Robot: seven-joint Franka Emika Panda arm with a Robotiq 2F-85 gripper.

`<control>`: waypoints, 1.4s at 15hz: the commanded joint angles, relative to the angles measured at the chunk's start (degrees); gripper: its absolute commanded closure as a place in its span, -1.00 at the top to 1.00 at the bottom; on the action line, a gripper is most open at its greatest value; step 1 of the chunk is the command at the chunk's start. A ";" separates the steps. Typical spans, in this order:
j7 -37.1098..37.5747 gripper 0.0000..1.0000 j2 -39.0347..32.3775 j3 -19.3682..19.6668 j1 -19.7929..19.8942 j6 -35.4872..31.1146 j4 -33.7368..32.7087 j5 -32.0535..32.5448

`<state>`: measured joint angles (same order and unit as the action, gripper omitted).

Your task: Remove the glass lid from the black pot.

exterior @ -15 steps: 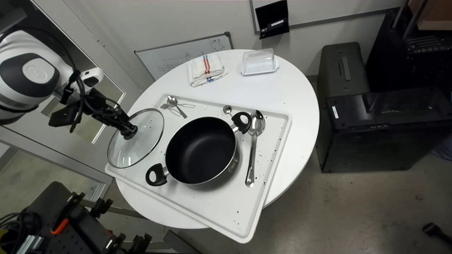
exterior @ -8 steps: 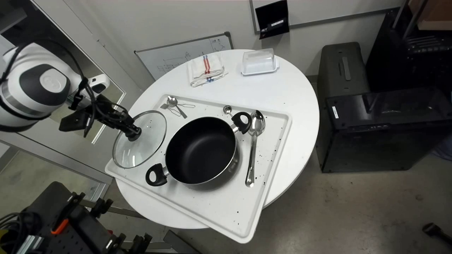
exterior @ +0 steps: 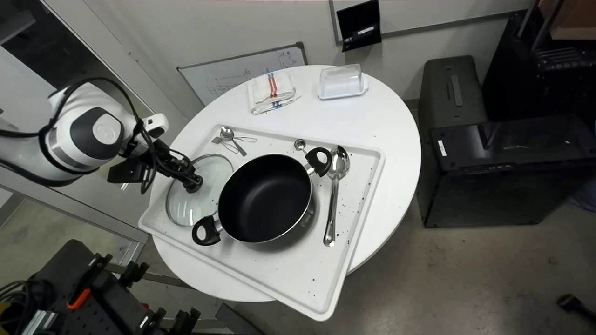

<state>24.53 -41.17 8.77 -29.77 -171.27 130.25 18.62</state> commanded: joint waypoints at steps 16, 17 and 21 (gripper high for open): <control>-6.65 1.00 -2.45 0.93 0.07 -1.74 -1.16 -9.14; -7.07 1.00 -1.61 0.98 0.20 -1.89 -0.18 -8.94; -10.30 1.00 3.59 -0.04 2.09 -2.69 5.18 -8.37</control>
<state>18.04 -43.10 9.41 -29.14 -172.06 129.59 10.81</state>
